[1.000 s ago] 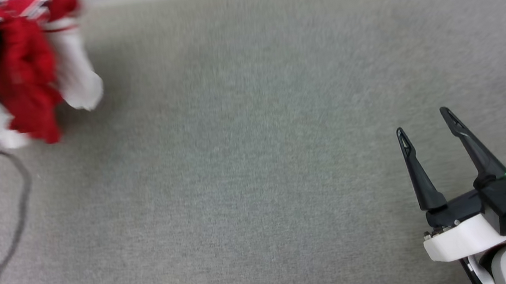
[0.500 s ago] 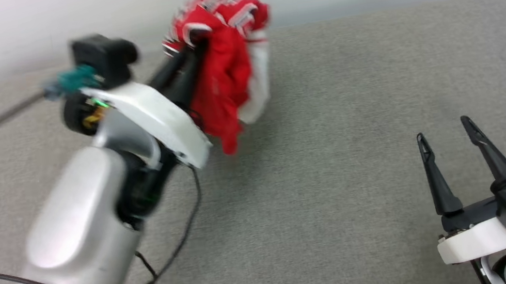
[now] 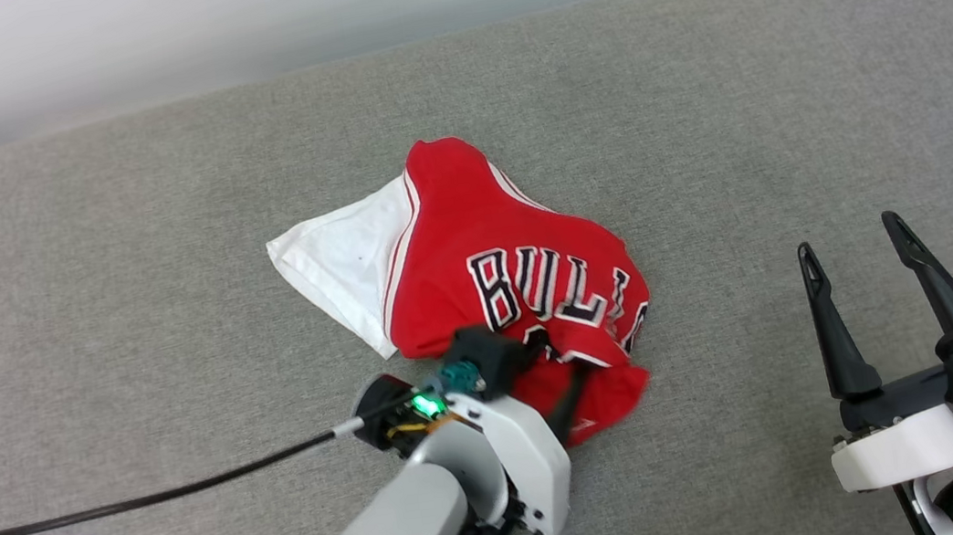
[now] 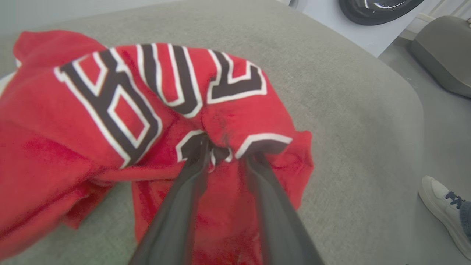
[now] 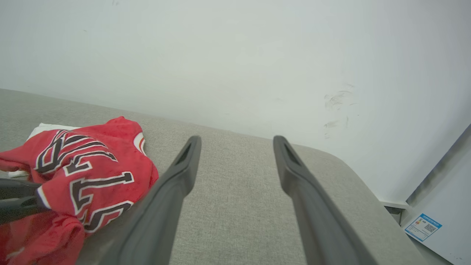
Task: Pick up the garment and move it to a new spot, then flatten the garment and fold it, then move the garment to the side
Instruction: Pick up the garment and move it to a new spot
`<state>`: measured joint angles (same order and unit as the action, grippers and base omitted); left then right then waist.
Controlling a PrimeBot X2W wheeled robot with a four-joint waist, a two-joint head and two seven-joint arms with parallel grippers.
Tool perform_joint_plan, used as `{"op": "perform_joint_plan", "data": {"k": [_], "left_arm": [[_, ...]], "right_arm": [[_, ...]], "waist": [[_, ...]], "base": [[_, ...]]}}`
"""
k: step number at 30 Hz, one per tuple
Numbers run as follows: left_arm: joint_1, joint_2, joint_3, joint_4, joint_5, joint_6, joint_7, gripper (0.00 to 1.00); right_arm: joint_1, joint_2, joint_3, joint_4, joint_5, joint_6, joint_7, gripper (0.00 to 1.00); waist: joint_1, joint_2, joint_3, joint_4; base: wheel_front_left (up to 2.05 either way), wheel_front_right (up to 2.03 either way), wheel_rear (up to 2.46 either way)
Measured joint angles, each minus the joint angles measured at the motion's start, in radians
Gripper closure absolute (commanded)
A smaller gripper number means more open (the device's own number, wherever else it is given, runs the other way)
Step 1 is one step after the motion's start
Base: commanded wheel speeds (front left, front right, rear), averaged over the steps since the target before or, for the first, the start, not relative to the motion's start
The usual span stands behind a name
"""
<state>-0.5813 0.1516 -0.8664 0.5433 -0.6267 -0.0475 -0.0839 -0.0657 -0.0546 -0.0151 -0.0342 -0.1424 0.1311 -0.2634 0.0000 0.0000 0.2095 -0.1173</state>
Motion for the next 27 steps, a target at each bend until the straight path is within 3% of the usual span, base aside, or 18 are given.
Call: {"op": "perform_joint_plan", "data": {"k": [5,11,16,22,27], "left_arm": [[0.009,-0.042,-0.008,0.056,-0.013,-0.027,-0.073,0.0],[-0.002,-0.024,0.048,0.0,-0.04,-0.047,-0.152,0.0],[-0.008,0.088,0.16,-0.101,-0.014,0.015,-0.175,0.0],[0.127,0.198,0.341,-0.273,0.008,0.097,-0.178,0.0],[0.324,0.233,0.48,-0.439,0.097,0.122,-0.179,0.0]], "right_arm": [[0.004,0.001,-0.004,0.01,-0.008,0.0,0.0,0.0],[0.019,0.002,-0.007,0.023,-0.012,0.0,0.0,0.0],[0.038,0.002,-0.004,0.026,-0.016,0.0,0.0,0.0],[0.059,0.002,-0.007,0.019,-0.016,0.0,0.0,0.0],[0.067,0.003,0.014,-0.015,0.006,0.0,0.0,0.0]], "waist": [[0.0,0.0,-0.011,0.02],[0.0,0.0,-0.053,0.057],[0.0,0.0,-0.099,0.091],[0.0,0.0,-0.148,0.121],[0.0,0.0,-0.171,0.131]], "base": [[0.0,0.0,0.0],[0.0,0.0,0.0],[0.0,0.0,0.0],[0.0,0.0,0.0],[0.0,0.0,0.0]]}}
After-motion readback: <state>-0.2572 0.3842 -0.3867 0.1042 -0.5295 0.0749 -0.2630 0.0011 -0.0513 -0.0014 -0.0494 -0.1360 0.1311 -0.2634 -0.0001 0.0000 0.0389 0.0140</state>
